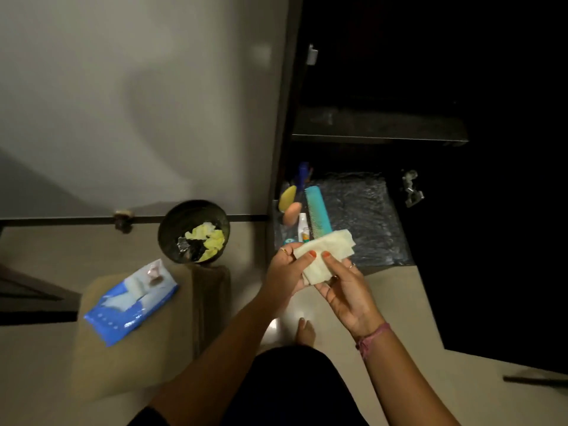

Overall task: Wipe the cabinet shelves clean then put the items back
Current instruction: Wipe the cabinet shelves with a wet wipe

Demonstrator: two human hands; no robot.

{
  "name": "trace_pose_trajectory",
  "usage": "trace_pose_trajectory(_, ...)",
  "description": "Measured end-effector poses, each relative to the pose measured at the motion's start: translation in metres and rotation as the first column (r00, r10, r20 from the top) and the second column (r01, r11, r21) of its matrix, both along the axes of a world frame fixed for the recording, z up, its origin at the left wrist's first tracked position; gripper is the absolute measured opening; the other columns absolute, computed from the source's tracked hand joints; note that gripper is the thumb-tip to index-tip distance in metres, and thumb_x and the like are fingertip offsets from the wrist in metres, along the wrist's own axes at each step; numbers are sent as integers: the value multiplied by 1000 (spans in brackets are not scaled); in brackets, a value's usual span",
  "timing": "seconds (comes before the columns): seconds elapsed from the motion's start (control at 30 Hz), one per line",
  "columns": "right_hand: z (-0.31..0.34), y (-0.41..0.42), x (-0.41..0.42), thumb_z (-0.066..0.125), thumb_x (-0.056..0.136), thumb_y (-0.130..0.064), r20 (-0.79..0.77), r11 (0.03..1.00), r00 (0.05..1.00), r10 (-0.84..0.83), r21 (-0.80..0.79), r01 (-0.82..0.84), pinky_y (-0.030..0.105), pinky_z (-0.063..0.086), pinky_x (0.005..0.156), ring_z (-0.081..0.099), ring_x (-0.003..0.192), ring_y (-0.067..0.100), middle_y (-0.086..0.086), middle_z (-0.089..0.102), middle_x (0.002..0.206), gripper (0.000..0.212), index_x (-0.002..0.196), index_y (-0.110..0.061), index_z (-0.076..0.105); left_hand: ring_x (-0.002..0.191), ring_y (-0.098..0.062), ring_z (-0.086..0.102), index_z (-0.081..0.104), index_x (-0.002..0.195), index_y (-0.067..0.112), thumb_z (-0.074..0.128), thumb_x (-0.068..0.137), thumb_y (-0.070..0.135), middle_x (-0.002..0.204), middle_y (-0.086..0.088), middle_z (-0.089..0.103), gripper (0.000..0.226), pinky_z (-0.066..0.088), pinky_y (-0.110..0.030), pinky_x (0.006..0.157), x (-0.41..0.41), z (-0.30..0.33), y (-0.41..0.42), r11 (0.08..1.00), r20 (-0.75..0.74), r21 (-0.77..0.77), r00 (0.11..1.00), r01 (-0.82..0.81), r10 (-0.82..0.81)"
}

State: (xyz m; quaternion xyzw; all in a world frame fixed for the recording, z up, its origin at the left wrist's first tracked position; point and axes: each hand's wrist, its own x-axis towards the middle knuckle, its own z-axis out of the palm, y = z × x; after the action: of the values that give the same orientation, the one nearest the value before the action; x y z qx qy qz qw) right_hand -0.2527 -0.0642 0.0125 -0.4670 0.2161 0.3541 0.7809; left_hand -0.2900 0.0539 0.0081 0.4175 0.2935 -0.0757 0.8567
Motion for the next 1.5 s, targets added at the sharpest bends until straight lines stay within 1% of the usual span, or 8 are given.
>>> trace_pose_trajectory(0.2,-26,-75,110,60,89,-12,244,910,968,-53,-388,148,32,56,69,65,86,25,9,68,95,14,102,-17,59,76,-12,62,52,99,13,46,95,5,90,-4,61,11,53,-22,66,83,-15,-70,1000,-141,-7,990,14,-15)
trace_pose_trajectory(0.37,-36,-93,202,59,82,-7,411,383,763,499,-895,231,23,43,78,64,90,24,14,71,96,20,100,-8,68,82,-19,55,52,92,9,32,96,5,88,-8,56,21,41,-25,74,109,-50,-96,962,-162,-271,984,23,-69)
trace_pose_trajectory(0.67,-66,-34,302,37,91,8,-98,-177,288,953,-948,264,49,48,87,60,106,43,27,63,111,30,110,9,60,77,-16,62,59,83,12,53,90,2,79,-4,65,14,50,-24,73,95,-89,-130,979,-522,-160,852,-126,25)
trace_pose_trajectory(0.83,-101,-36,319,33,96,0,-213,-246,147,966,-934,261,48,48,86,60,106,43,28,60,117,32,115,9,58,85,-19,63,60,92,9,48,95,9,91,-8,67,12,46,-33,89,93,-102,-128,972,-546,-197,838,-125,-3)
trace_pose_trajectory(1.0,-115,-44,316,34,94,5,-240,-271,169,956,-943,193,51,47,89,58,109,44,32,59,116,32,118,13,54,101,-24,61,58,98,8,38,99,11,96,-6,66,19,50,-30,88,77,-123,-123,970,-526,-229,849,-80,-54)
trace_pose_trajectory(1.2,-129,-74,274,26,90,10,-194,-229,198,961,-958,173,44,33,111,27,138,41,35,25,145,49,138,17,22,62,-20,61,53,78,10,41,92,7,67,-10,62,19,51,-26,65,49,-127,-104,860,-683,-185,692,-475,236)
trace_pose_trajectory(1.3,-127,-93,239,20,90,10,-164,-207,245,956,-965,160,43,37,107,25,140,39,30,22,150,51,140,13,24,84,-24,68,54,103,10,43,95,34,90,-12,70,28,54,-35,85,44,-124,-89,738,-678,-121,599,-663,427)
trace_pose_trajectory(1.5,-116,-124,174,30,92,11,-268,-279,330,905,-960,-15,38,37,105,30,139,33,16,17,156,54,145,1,24,118,-28,54,45,132,6,33,91,62,125,-13,56,70,40,-37,106,56,-119,-70,704,-609,-193,646,-684,461)
